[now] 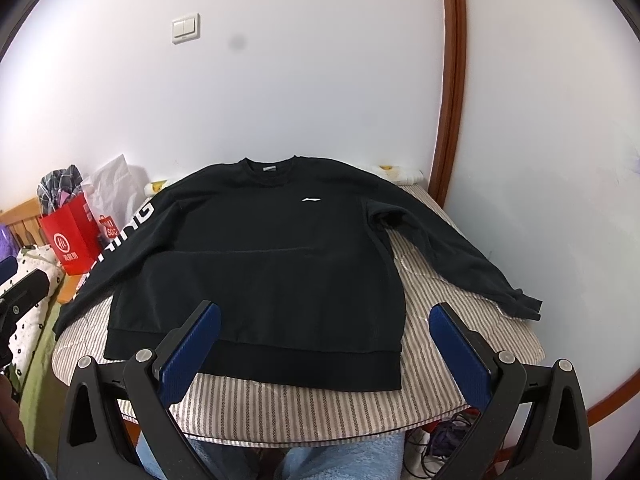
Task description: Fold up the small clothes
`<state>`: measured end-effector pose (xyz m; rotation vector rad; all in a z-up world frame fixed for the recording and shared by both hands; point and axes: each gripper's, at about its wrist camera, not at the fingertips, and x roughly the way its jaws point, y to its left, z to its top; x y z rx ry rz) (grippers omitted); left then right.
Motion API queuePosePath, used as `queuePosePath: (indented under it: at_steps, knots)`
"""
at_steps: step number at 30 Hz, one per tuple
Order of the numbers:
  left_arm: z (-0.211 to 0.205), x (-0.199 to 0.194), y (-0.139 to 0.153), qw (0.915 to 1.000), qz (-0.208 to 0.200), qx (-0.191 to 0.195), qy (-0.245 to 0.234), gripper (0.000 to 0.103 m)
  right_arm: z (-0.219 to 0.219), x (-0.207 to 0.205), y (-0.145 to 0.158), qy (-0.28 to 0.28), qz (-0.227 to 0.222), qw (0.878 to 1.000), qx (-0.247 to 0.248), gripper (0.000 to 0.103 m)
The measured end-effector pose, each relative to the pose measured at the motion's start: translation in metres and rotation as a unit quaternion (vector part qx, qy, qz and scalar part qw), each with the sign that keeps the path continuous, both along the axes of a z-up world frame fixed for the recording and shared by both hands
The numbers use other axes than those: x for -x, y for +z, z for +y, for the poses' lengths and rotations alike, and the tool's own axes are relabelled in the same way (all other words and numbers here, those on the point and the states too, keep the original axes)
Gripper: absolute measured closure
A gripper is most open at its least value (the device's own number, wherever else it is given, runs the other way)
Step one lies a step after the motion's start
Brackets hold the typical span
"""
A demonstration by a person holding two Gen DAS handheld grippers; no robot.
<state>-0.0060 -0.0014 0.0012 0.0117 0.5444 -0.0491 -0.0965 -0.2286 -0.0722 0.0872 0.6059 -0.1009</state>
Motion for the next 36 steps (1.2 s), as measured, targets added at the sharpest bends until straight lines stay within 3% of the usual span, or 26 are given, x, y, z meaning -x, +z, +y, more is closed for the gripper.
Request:
queuePosePath:
  at_steps: [22, 36]
  knots:
    - [0.004, -0.006, -0.012, 0.9998, 0.015, 0.003, 0.008, 0.0, 0.006, -0.002, 0.002, 0.019, -0.007, 1.0, -0.011, 0.001]
    - [0.007, 0.0, -0.002, 0.9999, 0.0, 0.014, -0.005, 0.0, 0.019, 0.001, 0.007, 0.042, -0.016, 0.999, -0.006, 0.001]
